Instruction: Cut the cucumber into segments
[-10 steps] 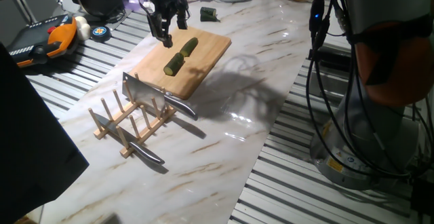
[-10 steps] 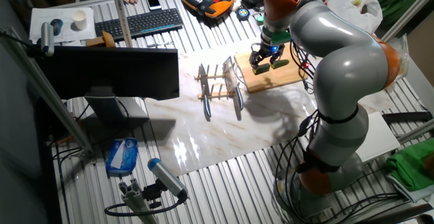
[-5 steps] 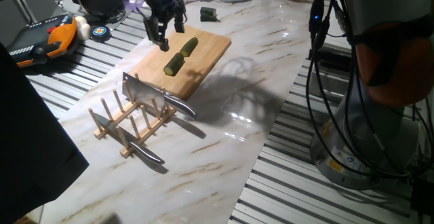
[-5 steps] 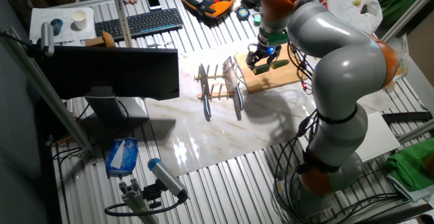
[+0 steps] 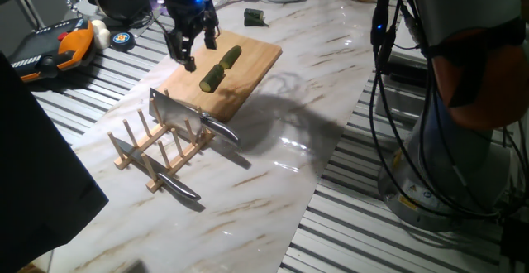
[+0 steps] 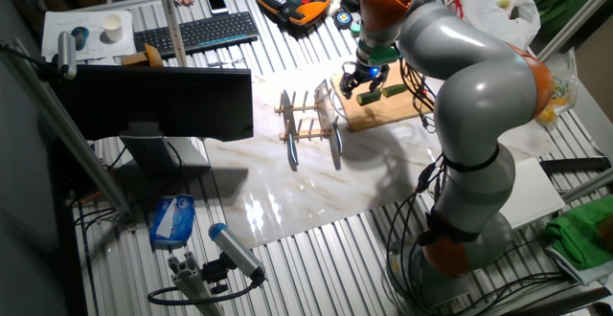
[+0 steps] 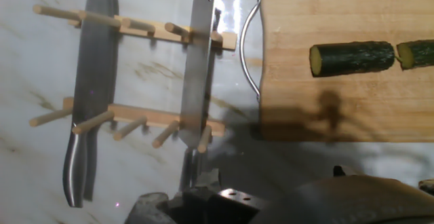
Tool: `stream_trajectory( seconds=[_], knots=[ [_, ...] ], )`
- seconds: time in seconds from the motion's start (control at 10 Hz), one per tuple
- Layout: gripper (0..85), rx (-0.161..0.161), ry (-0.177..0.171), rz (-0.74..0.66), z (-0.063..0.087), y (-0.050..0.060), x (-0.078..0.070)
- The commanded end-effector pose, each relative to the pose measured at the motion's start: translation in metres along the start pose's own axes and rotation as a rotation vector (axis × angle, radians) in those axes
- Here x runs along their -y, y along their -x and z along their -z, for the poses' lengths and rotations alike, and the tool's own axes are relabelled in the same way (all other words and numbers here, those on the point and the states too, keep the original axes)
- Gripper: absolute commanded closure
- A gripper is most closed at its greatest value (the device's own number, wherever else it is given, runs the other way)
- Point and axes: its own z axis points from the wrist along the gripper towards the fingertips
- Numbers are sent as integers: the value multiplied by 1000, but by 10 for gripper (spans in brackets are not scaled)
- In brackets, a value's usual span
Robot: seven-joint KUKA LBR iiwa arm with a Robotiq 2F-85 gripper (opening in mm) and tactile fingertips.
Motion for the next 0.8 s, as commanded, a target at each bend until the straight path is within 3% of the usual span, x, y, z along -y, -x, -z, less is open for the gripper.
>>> stream_trajectory(
  seconds=[0.0,0.4,0.7],
  knots=[
    [20,1,7,-8,-4,3,-2],
    [17,-1,27,-19,-21,16,-10],
    [13,14,34,-40,-43,19,-25]
  ],
)
